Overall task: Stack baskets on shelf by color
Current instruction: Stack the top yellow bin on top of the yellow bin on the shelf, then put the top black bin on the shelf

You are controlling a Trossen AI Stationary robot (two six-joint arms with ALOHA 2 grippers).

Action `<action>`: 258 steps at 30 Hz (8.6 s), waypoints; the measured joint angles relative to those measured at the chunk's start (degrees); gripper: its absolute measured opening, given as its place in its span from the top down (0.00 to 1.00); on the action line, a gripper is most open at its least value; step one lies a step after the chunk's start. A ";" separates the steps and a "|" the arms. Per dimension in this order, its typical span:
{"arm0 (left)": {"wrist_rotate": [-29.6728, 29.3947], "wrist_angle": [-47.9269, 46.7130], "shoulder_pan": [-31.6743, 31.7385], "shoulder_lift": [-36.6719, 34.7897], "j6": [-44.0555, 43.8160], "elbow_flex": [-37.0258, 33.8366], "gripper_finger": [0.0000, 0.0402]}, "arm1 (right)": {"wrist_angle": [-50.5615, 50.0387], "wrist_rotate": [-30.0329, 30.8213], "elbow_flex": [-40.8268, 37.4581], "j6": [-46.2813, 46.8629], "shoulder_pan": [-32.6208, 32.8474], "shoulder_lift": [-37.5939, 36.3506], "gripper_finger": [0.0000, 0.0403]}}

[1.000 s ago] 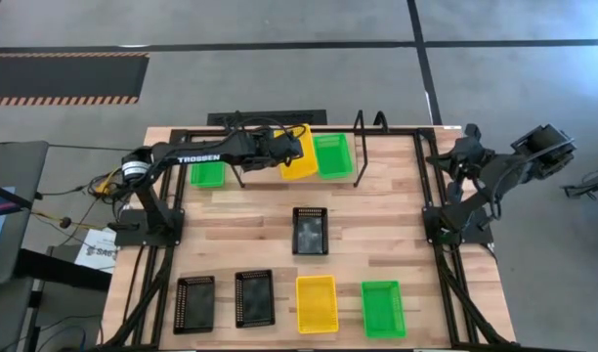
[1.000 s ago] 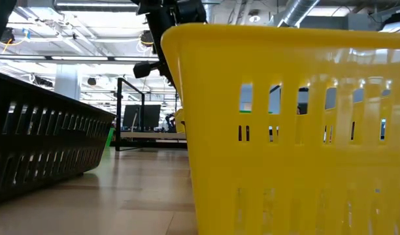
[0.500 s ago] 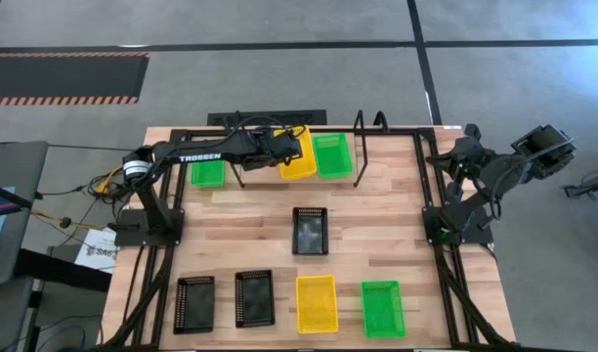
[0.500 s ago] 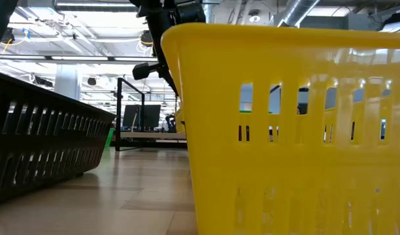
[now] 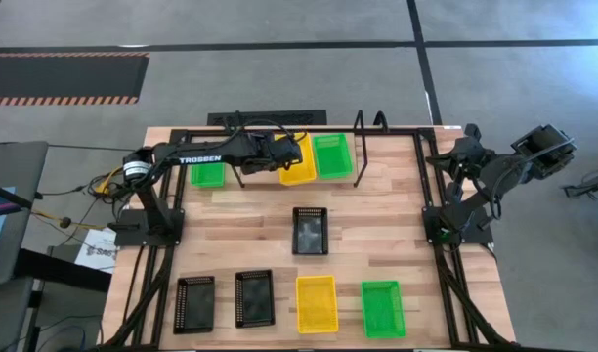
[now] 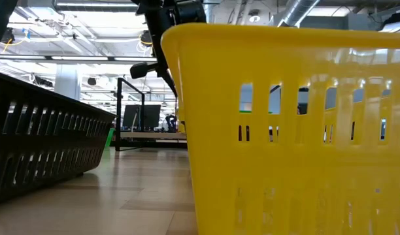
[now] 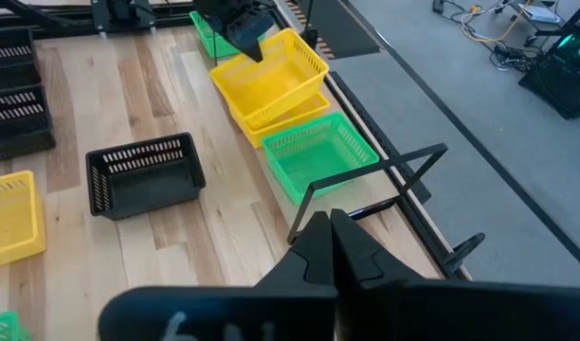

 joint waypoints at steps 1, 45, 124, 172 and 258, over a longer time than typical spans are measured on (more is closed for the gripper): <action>0.00 0.00 0.02 0.00 0.00 -0.01 1.00 | 0.00 0.00 0.00 0.00 0.00 0.00 1.00; -1.37 6.20 0.21 -0.14 12.90 -0.04 0.65 | 0.37 0.02 0.00 -0.07 0.00 -0.02 1.00; 13.72 -7.45 -23.99 13.34 0.40 8.46 0.65 | 1.66 0.04 -0.02 0.92 0.02 0.37 0.99; -9.44 -40.53 -14.88 8.94 3.39 33.78 1.00 | 2.07 0.03 -0.02 0.98 0.02 0.39 0.99; 6.59 -3.96 5.97 -11.54 9.01 -16.84 1.00 | 2.51 0.04 -0.02 4.42 0.02 0.39 0.99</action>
